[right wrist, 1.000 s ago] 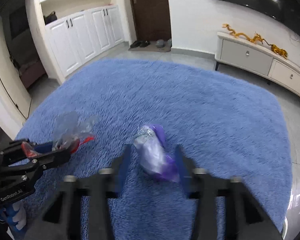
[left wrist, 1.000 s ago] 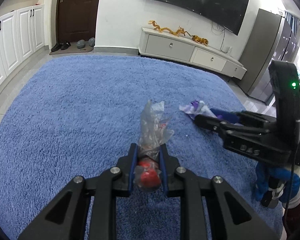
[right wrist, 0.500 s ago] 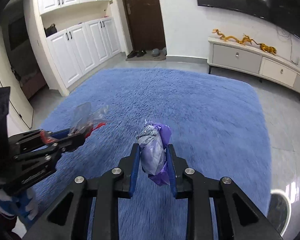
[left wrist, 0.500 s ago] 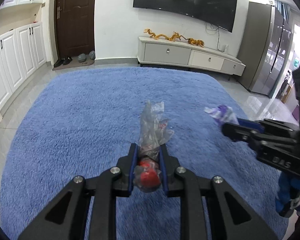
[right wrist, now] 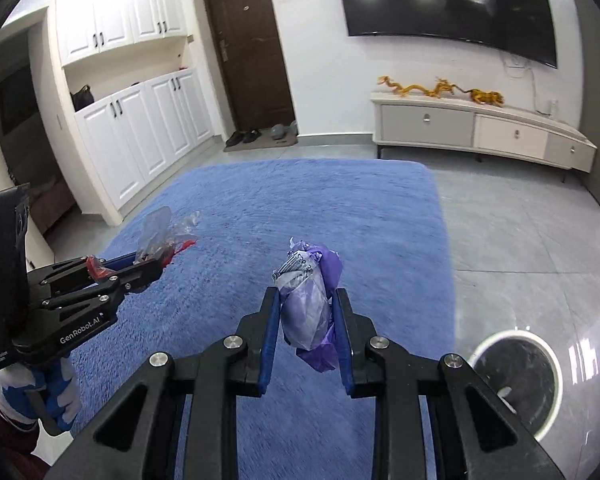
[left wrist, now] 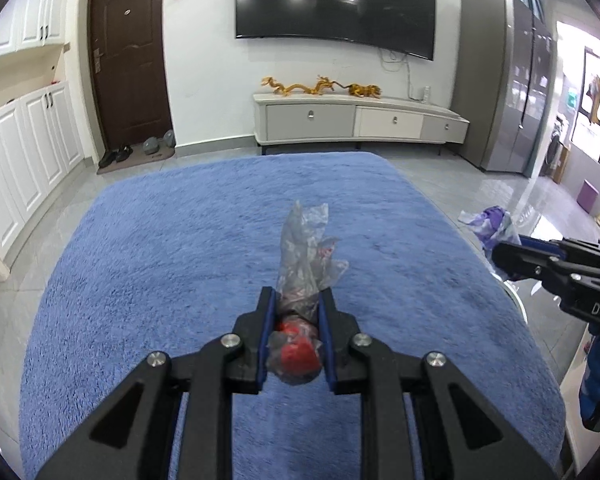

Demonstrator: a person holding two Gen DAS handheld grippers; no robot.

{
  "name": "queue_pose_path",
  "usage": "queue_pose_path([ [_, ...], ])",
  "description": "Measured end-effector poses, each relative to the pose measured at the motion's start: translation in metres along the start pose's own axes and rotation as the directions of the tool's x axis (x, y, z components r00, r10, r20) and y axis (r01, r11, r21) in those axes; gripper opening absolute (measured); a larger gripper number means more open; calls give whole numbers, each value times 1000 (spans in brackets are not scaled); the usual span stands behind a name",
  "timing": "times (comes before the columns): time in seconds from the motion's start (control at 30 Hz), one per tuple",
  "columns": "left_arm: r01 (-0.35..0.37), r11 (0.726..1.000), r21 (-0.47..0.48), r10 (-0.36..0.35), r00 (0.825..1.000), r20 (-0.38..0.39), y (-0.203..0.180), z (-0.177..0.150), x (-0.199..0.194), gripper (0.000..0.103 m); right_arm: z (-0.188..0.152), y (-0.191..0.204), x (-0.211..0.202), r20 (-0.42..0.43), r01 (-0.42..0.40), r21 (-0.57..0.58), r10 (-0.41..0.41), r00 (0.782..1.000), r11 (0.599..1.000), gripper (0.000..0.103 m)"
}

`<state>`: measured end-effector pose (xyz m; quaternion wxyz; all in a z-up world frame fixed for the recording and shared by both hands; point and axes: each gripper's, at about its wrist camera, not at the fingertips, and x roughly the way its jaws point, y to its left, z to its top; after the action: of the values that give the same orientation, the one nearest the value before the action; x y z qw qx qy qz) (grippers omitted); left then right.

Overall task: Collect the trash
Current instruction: 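Carry both items over the trash bin and open both grippers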

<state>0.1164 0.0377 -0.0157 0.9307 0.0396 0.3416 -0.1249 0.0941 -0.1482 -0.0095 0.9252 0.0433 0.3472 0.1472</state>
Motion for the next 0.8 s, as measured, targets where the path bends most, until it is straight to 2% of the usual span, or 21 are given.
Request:
queue_pose_path([
  [0.33, 57, 985, 162, -55, 998, -16, -74, 8, 1, 20, -22, -64, -40, 37, 102, 122, -108, 994, 987, 26],
  [0.6, 115, 949, 292, -107, 993, -44, -142, 22, 23, 20, -43, -129, -60, 40, 202, 235, -217, 975, 951, 26],
  [0.8, 178, 913, 366, -150, 983, -106, -197, 27, 52, 20, -62, -177, -62, 14, 259, 315, -277, 961, 913, 26],
])
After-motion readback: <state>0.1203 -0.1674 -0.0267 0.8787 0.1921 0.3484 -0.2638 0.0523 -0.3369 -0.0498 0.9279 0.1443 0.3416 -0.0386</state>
